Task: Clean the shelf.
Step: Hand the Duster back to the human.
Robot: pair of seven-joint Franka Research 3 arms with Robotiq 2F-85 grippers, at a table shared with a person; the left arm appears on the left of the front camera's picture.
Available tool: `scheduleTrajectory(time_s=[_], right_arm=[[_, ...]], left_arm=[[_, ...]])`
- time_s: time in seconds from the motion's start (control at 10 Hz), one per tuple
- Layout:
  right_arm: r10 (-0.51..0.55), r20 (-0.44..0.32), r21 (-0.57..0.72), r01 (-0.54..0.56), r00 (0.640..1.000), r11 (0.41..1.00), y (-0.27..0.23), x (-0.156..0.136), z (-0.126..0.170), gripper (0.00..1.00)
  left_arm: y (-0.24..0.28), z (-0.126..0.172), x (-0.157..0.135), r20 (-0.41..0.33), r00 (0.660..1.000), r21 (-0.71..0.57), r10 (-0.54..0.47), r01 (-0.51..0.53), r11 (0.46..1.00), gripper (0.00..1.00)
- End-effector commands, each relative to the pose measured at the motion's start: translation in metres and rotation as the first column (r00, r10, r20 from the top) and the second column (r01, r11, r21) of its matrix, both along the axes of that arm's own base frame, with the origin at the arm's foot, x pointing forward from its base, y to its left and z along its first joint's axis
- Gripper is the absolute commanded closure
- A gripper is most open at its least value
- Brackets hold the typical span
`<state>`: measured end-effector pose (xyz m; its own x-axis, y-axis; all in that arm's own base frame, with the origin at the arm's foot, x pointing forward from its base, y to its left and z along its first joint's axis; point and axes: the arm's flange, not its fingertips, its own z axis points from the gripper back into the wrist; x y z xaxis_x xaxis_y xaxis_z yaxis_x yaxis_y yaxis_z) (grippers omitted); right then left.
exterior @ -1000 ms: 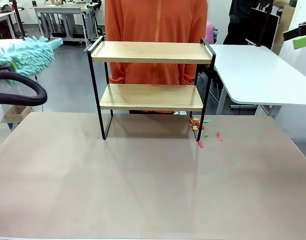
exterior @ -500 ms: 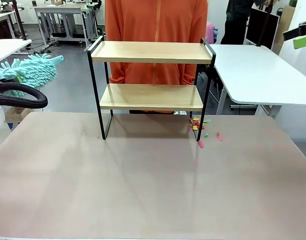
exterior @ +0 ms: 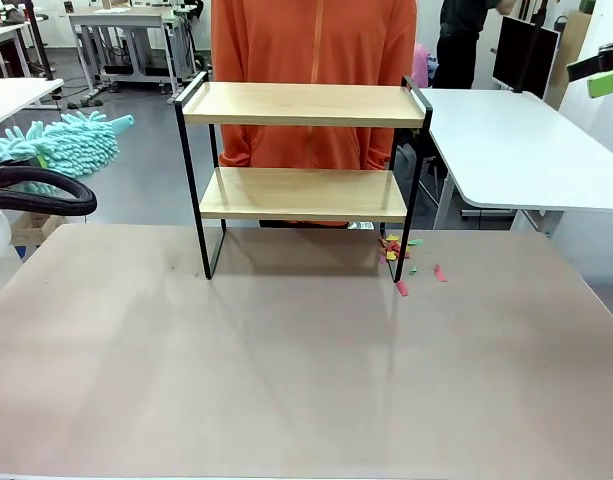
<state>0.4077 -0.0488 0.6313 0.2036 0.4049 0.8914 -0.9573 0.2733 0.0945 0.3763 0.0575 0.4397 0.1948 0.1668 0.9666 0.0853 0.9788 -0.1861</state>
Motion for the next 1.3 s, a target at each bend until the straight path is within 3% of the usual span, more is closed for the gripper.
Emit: scheduleTrajectory(time_s=[0.0,1.1,1.2], right_arm=[[0.013,0.011,-0.013,-0.013,1.0,1.0,-0.0016,-0.0013,0.0006,0.0],[0.013,0.011,-0.013,-0.013,1.0,1.0,-0.0016,-0.0013,0.0006,0.0],[0.013,0.011,-0.013,-0.013,1.0,1.0,-0.0016,-0.0013,0.0006,0.0]], left_arm=[[0.0011,0.0042,-0.0003,0.017,1.0,0.012,0.004,-0.004,1.0,0.83],[0.0011,0.0042,-0.0003,0.017,1.0,0.012,0.004,-0.004,1.0,0.83],[-0.0004,0.0013,-0.0004,0.003,1.0,0.0,-0.001,0.001,1.0,0.26]])
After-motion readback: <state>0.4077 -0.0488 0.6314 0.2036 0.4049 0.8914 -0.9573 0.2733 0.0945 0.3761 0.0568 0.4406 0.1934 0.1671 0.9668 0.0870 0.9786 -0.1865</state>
